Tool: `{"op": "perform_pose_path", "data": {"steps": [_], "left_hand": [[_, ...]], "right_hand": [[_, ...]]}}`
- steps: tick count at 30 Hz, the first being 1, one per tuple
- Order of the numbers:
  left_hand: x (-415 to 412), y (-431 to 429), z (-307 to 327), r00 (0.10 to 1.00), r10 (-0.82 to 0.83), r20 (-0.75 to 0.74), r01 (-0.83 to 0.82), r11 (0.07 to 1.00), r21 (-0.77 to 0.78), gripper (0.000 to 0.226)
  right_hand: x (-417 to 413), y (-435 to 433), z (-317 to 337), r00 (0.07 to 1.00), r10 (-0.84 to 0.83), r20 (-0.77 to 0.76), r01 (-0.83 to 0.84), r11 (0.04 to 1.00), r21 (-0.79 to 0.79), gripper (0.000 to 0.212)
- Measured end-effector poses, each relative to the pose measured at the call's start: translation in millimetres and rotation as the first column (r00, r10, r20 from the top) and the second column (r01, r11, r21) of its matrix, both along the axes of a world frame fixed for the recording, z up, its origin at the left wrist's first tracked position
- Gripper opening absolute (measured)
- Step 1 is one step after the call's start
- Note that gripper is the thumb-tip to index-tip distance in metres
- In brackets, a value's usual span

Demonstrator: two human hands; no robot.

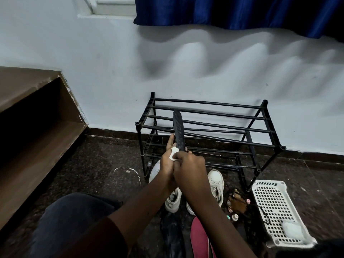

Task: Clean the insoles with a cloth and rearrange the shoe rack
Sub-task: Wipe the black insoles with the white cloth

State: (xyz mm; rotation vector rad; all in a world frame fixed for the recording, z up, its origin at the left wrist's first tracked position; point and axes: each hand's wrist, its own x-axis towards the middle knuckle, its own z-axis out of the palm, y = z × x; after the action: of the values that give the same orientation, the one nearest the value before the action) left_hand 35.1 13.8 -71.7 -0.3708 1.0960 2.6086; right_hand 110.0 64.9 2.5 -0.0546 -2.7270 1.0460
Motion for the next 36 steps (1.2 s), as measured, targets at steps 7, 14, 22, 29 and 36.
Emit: {"op": "perform_pose_path", "data": {"steps": [7,14,22,29,36], "left_hand": [[10.6,-9.3,7.5,0.991,-0.127,0.045,0.128,0.991,-0.033,0.042],[16.6,-16.3,12.0,0.971,-0.239,0.013,0.233,0.958,0.166,0.067],[14.9,-8.9,25.6,0.942,-0.332,-0.038,0.328,0.894,0.304,0.057],[13.8,-12.5,27.6,0.926,-0.367,-0.086,0.372,0.853,0.367,0.067],[11.1,-19.3,22.5,0.935,-0.349,-0.068,0.349,0.86,0.372,0.067]], "right_hand": [[15.1,3.1,-9.4,0.971,0.067,-0.231,-0.069,0.998,0.002,0.019],[21.6,29.5,-16.8,0.972,0.201,-0.122,-0.207,0.978,-0.037,0.03],[2.5,46.0,10.5,0.985,-0.117,-0.128,0.069,0.942,-0.33,0.038],[4.3,9.8,-5.4,0.974,0.201,-0.107,-0.176,0.963,0.206,0.028],[25.5,18.9,-27.6,0.924,0.312,-0.222,-0.276,0.944,0.18,0.03]]}}
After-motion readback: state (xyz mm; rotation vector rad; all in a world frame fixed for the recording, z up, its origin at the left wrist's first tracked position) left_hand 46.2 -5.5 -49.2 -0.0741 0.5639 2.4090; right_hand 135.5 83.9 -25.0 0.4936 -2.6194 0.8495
